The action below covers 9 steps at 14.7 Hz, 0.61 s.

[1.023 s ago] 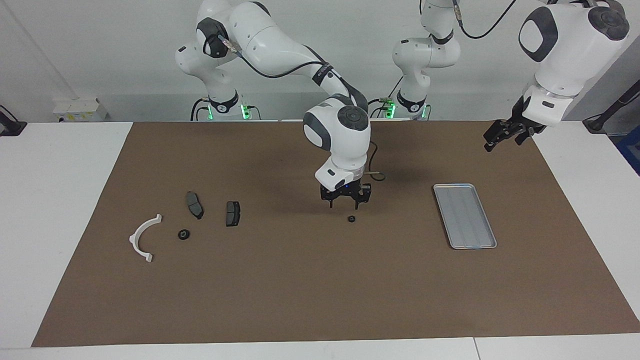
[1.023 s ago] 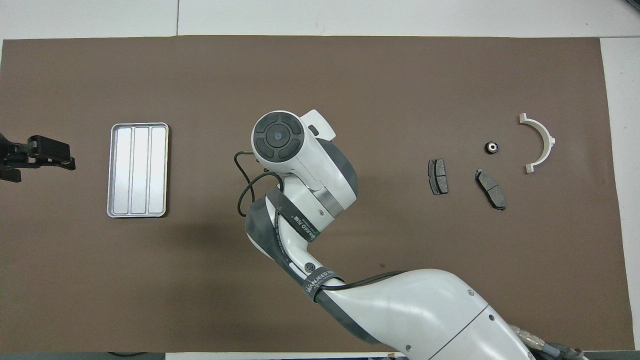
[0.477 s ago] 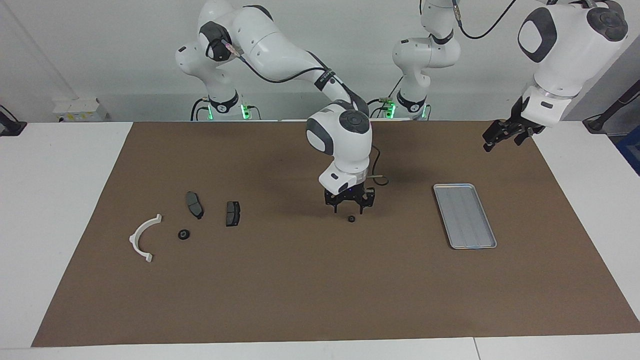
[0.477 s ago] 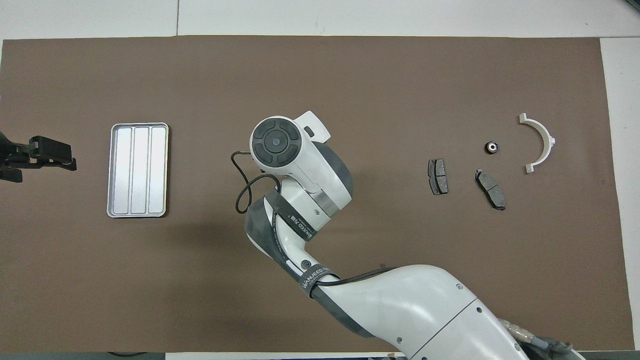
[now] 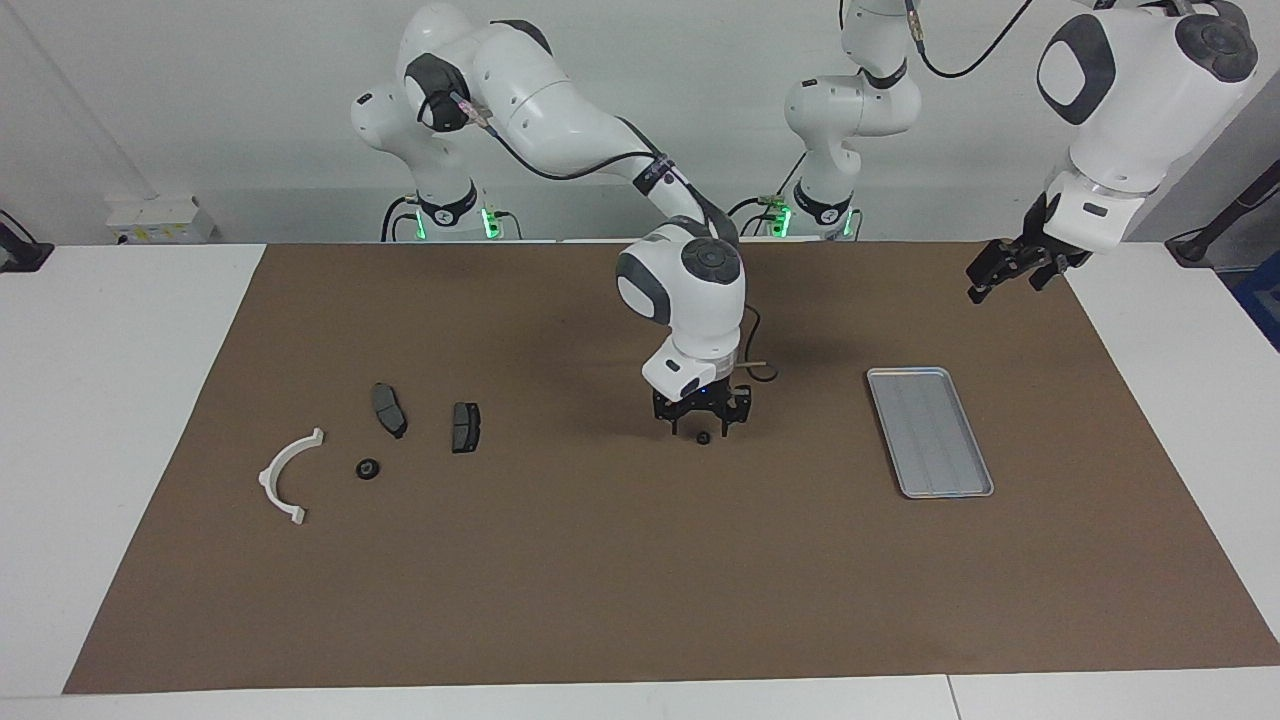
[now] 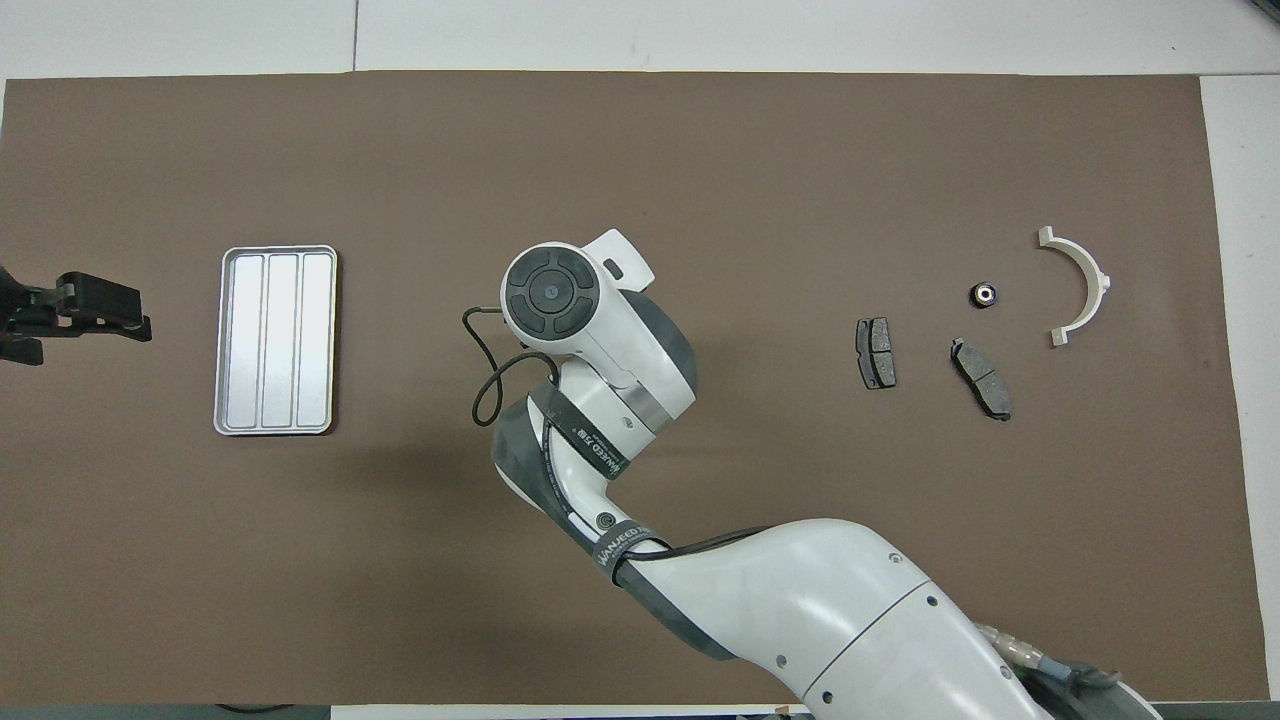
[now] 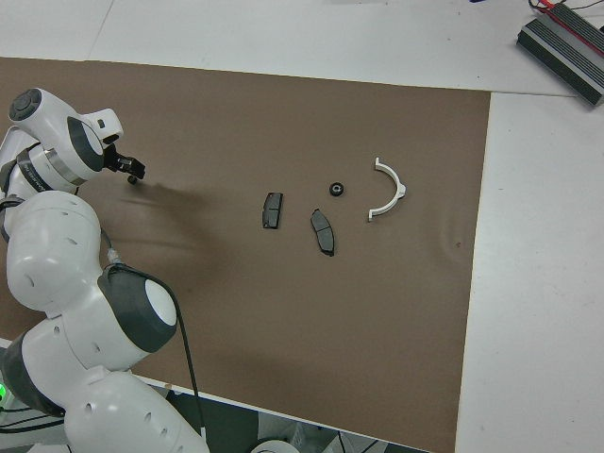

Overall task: Place bearing gear from tray to pile
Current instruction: 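Reach the right gripper to the center gear and grasp it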

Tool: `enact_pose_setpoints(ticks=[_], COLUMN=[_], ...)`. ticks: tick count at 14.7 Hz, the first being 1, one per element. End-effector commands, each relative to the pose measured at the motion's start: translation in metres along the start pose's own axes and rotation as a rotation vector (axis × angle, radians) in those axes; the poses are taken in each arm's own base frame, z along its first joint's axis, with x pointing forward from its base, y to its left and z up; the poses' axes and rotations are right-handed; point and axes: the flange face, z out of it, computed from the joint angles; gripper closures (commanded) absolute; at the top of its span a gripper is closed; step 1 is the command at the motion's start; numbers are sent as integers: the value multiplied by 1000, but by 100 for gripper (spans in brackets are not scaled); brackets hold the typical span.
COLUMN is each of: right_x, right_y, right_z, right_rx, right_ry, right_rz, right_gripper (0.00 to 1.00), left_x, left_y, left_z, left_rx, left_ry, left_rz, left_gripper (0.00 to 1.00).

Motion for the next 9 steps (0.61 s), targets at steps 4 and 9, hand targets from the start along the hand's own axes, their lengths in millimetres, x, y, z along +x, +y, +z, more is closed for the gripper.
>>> enact_pose_setpoints(ticks=[4, 9], right_x=[8, 3], right_y=[1, -3], right_z=[11, 25], right_rx=[4, 11], right_ry=[20, 24], right_rz=[17, 5], right_gripper=[22, 22], left_x=[-7, -6], left_y=[1, 3], left_z=[-2, 0], left_rx=[13, 14], left_ry=[6, 9], left_rz=[8, 19], left_gripper=[0, 0])
